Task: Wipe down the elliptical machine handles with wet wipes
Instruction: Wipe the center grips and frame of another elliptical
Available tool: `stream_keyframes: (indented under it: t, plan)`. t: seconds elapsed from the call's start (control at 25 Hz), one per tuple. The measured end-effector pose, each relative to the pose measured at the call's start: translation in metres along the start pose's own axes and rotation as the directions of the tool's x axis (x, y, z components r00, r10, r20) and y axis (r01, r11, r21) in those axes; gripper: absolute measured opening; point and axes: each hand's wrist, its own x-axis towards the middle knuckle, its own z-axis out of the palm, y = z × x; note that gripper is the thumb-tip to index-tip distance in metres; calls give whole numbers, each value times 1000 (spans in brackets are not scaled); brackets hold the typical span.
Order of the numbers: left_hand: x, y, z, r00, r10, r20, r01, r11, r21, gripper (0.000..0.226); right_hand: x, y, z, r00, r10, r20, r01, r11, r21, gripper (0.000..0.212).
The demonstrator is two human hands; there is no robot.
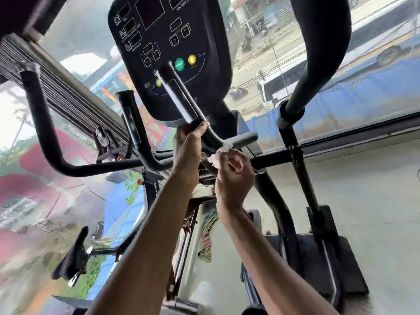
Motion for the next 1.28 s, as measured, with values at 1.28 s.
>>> stream_keyframes:
  t: [1.28]
  plan:
    - [-2,-24,13,982,78,-169,-110,976,-187,25,32,30,-7,990,111,-83,-115,993,-41,7]
